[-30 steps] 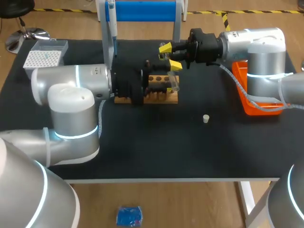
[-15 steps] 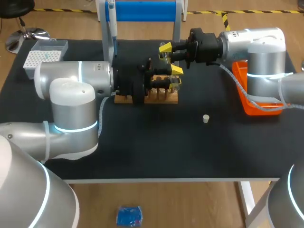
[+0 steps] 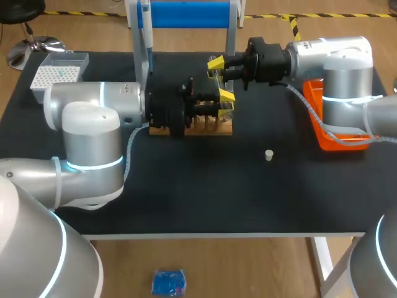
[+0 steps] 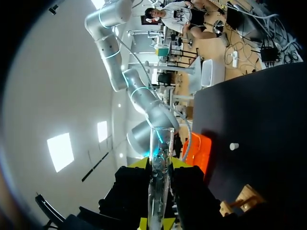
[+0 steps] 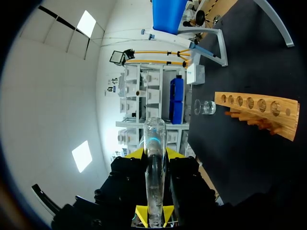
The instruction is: Invert the test tube, pick up the pipette, mount the tip to pipette, aspirate from beaker and dispense into the tube, eject the tip, return the pipette, and cap with the stopper.
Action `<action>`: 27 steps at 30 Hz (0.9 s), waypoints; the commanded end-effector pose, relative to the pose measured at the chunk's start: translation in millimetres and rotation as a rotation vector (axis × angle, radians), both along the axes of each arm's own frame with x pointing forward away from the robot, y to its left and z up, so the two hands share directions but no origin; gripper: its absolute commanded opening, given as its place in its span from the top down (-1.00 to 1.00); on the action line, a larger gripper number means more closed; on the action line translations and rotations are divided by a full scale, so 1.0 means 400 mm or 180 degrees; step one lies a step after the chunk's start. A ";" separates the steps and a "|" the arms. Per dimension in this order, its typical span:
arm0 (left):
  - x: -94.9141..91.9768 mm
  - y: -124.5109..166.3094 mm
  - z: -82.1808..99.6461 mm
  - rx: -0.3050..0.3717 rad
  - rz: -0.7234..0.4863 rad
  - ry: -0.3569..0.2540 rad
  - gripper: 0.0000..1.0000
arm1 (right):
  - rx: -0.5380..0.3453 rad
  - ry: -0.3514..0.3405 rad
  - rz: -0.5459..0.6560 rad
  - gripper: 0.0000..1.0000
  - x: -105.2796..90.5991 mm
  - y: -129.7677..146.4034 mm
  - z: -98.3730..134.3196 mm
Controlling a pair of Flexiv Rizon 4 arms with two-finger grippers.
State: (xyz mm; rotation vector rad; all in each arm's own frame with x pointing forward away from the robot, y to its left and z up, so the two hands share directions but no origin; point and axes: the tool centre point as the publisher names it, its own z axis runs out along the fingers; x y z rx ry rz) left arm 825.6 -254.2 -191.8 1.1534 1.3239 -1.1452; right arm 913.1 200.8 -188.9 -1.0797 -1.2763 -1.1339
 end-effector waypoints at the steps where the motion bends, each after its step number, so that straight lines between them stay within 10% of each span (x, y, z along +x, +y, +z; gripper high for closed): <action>1: 0.000 0.000 -0.005 -0.0013 0.0032 0.0020 1.00 | -0.0003 -0.0003 0.0005 1.00 -0.002 -0.001 0.004; 7: 0.000 -0.002 -0.006 0.0001 0.0013 0.0030 1.00 | -0.0003 -0.0003 0.0005 1.00 -0.002 -0.001 0.004; 9: 0.000 -0.002 -0.006 0.0001 0.0013 0.0030 1.00 | -0.0003 -0.0003 0.0005 -1.00 -0.002 -0.001 0.004; 27: 0.000 -0.002 -0.006 0.0001 0.0013 0.0030 1.00 | -0.0003 -0.0003 0.0005 -1.00 -0.002 -0.001 0.004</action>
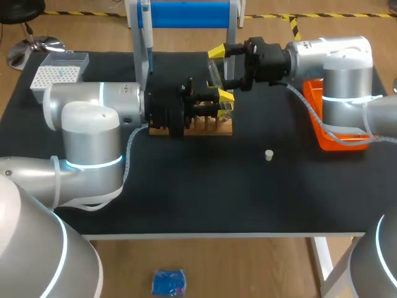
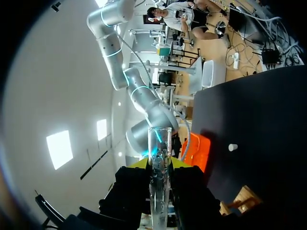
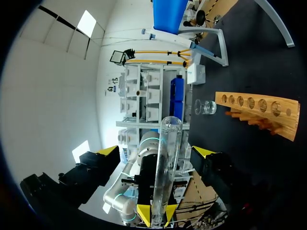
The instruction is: Invert the test tube, pick up the pipette, mount the tip to pipette, aspirate from beaker and dispense into the tube, eject the tip, return the pipette, and cap with the stopper.
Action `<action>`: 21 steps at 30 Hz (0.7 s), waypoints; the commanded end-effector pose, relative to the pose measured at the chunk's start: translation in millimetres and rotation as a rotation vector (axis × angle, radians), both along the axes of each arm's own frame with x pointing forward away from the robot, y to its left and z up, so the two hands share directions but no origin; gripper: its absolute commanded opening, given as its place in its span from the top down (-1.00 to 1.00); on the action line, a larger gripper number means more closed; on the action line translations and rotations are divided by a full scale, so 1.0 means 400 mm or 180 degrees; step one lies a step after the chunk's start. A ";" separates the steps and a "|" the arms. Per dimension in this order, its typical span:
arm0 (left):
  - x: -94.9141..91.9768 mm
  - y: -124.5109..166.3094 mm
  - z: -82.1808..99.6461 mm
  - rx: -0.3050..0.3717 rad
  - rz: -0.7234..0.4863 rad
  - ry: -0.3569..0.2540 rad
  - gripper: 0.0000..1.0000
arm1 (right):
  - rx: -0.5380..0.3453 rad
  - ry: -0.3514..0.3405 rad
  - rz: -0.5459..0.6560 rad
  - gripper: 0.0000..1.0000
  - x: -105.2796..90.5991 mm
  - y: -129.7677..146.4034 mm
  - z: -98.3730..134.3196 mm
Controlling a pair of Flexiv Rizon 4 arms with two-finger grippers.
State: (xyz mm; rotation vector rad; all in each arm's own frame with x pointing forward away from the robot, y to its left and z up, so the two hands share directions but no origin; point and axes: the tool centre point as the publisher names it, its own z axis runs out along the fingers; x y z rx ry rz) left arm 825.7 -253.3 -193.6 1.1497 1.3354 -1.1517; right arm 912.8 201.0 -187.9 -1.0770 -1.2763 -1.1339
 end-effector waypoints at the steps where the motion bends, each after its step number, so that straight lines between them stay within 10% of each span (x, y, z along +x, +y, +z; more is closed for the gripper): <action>1: 0.000 -0.004 -0.001 -0.0008 0.0011 -0.0008 1.00 | -0.0008 -0.0001 0.0000 -1.00 -0.001 -0.002 0.002; 10: 0.000 -0.004 -0.001 -0.0008 0.0011 -0.0008 1.00 | 0.0135 -0.0449 -0.0109 -1.00 -0.014 -0.071 0.017; 21: 0.000 -0.004 -0.001 -0.0008 0.0011 -0.0008 1.00 | 0.0233 -0.2082 0.0038 -1.00 0.009 -0.199 0.005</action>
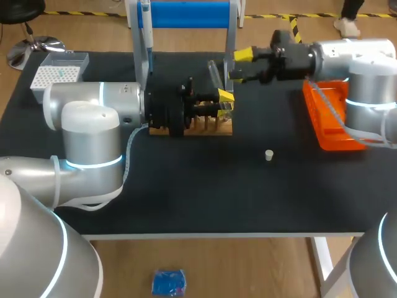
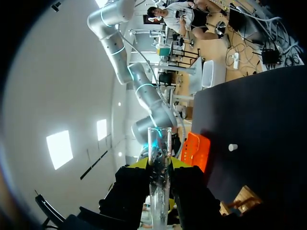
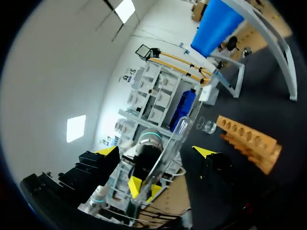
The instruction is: Invert the test tube, pick up the pipette, mount the tip to pipette, aspirate from beaker and dispense into the tube, eject the tip, return the pipette, and cap with the stopper.
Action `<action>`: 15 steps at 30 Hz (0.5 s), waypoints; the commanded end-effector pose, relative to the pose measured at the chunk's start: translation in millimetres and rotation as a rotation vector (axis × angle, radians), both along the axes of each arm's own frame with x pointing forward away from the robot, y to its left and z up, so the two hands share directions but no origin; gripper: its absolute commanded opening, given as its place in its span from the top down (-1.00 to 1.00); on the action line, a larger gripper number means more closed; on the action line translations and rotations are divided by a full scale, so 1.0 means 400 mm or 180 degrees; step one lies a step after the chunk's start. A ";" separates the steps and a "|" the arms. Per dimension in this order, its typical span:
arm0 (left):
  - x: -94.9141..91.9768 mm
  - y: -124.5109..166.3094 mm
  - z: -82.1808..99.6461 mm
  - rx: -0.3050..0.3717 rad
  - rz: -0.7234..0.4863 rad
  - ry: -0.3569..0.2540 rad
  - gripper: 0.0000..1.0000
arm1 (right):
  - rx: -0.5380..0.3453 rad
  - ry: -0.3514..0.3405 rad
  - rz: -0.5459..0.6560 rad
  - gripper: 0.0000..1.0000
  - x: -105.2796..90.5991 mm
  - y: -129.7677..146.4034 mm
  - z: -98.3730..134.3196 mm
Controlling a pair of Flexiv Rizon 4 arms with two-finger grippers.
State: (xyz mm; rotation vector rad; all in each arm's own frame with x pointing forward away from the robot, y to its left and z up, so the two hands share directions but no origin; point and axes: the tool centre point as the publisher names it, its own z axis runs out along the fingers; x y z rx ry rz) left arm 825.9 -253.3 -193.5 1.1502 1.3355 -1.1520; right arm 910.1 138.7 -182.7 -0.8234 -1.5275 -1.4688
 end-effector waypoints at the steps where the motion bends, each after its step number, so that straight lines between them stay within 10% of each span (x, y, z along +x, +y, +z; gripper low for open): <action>1: 0.000 -0.004 -0.002 -0.0009 0.0013 -0.0009 1.00 | -0.0104 -0.0965 0.0073 -1.00 0.019 -0.051 -0.014; 5: 0.000 -0.004 -0.002 -0.0009 0.0013 -0.0009 1.00 | -0.0368 -0.2214 0.0020 -1.00 0.033 -0.070 -0.041; 9: 0.000 -0.004 -0.002 -0.0009 0.0013 -0.0009 1.00 | -0.0689 -0.4124 0.0002 -1.00 0.041 -0.081 -0.078; 15: 0.000 -0.004 -0.002 -0.0009 0.0013 -0.0009 1.00 | -0.0689 -0.4124 0.0002 -1.00 0.041 -0.081 -0.078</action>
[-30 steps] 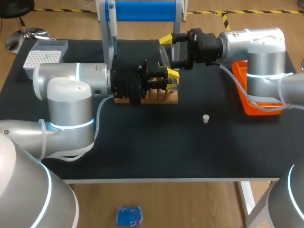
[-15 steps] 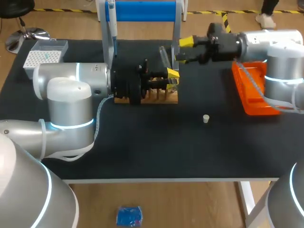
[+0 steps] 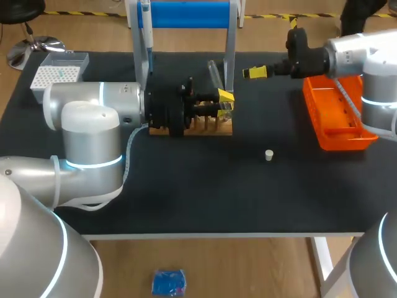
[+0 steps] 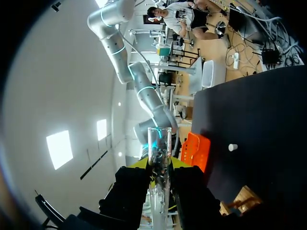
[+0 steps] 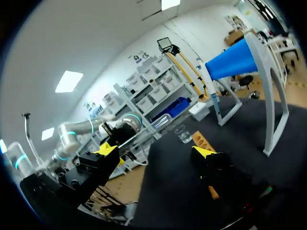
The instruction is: Invert the test tube, pick up the pipette, mount the tip to pipette, aspirate from beaker and dispense into the tube, eject the tip, return the pipette, and cap with the stopper.
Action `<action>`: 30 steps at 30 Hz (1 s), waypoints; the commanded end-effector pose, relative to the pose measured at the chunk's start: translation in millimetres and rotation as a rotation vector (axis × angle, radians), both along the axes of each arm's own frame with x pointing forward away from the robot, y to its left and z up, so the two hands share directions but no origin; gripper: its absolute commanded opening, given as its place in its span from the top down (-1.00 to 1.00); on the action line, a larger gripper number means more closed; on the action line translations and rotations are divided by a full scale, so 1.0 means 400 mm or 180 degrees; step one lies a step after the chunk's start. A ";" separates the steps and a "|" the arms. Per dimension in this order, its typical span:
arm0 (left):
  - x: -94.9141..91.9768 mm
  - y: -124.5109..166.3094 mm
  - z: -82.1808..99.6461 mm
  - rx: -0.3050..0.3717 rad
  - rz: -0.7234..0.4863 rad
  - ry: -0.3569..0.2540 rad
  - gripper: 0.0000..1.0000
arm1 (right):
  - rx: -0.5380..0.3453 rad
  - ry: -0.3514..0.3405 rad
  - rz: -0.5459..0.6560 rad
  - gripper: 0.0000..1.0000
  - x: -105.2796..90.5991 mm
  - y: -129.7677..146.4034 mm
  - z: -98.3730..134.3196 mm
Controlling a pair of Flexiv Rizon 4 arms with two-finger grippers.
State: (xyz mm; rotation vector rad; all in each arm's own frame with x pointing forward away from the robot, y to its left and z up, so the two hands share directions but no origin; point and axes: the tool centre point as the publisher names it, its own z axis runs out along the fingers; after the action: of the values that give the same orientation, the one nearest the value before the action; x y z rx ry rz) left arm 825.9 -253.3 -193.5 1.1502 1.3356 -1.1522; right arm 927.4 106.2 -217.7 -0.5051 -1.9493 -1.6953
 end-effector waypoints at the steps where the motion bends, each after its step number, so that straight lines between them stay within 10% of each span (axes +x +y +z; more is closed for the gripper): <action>1: 0.000 -0.004 -0.002 -0.0009 0.0013 -0.0010 1.00 | -0.0424 -0.2562 -0.0060 -1.00 -0.003 0.000 0.009; 11: 0.000 -0.004 -0.002 -0.0009 0.0013 -0.0010 1.00 | -0.0424 -0.2562 -0.0060 -1.00 -0.003 0.000 0.009; 19: 0.000 -0.004 -0.002 -0.0009 0.0013 -0.0010 1.00 | -0.0530 -0.3280 0.0254 -1.00 -0.007 -0.004 -0.037; 30: 0.000 -0.004 -0.002 -0.0009 0.0013 -0.0010 1.00 | -0.0806 -0.3215 0.0476 -1.00 0.006 -0.044 -0.086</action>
State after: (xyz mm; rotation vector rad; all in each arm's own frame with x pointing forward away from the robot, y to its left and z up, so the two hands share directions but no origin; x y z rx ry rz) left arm 825.9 -253.3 -193.5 1.1503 1.3355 -1.1522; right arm 930.9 92.4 -255.2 0.5051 -2.7618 -1.8373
